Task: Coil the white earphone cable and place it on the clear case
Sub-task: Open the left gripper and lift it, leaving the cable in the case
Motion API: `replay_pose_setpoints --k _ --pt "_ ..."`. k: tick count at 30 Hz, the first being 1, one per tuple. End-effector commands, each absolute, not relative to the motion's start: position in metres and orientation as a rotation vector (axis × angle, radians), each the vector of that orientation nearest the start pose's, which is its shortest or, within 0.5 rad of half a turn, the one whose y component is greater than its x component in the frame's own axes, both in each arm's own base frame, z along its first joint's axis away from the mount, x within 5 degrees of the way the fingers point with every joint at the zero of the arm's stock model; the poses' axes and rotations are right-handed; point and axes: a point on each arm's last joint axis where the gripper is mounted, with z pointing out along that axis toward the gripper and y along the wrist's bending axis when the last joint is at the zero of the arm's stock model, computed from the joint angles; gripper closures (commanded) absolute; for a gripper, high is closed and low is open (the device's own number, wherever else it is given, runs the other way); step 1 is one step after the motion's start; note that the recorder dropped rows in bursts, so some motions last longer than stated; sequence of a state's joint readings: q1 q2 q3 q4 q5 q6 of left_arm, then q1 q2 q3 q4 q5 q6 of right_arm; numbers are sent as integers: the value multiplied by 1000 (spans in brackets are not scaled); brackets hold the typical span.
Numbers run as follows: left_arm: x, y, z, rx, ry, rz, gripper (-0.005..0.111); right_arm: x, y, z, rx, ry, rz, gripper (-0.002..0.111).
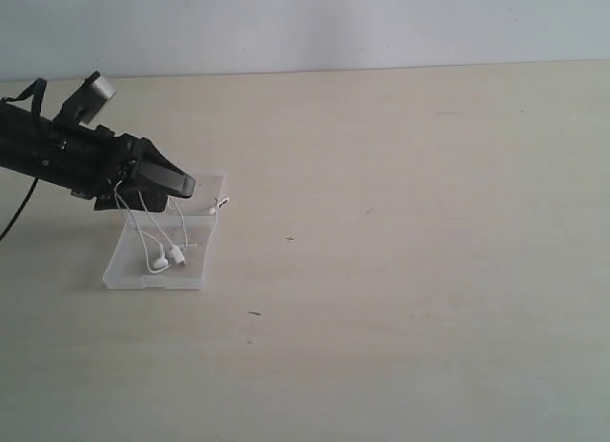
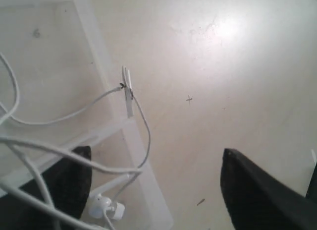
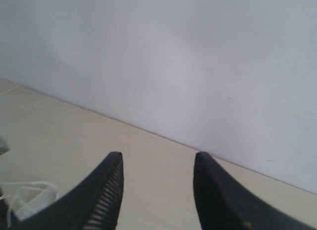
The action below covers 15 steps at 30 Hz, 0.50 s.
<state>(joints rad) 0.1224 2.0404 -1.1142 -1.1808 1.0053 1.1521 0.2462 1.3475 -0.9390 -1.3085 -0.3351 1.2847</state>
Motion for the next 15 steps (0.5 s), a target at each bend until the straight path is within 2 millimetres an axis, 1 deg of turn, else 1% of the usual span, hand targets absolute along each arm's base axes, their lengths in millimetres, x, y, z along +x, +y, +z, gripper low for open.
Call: replay_pose_setpoints --k 1,4,7,11,15 --pt "364 -25 134 269 2552 -1122 36 278 115 325 -638 1727 579 60" --pt "362 -22 130 271 2610 -1059 36 279 117 321 -666 1736 604 58" --pt "358 -22 128 218 2681 -1073 36 280 118 317 -673 1758 604 55" --pt "358 -34 132 271 2689 -1083 36 280 118 317 -671 1759 610 55" --pt "359 -45 136 319 2722 -1044 36 280 118 317 -671 1759 614 55"
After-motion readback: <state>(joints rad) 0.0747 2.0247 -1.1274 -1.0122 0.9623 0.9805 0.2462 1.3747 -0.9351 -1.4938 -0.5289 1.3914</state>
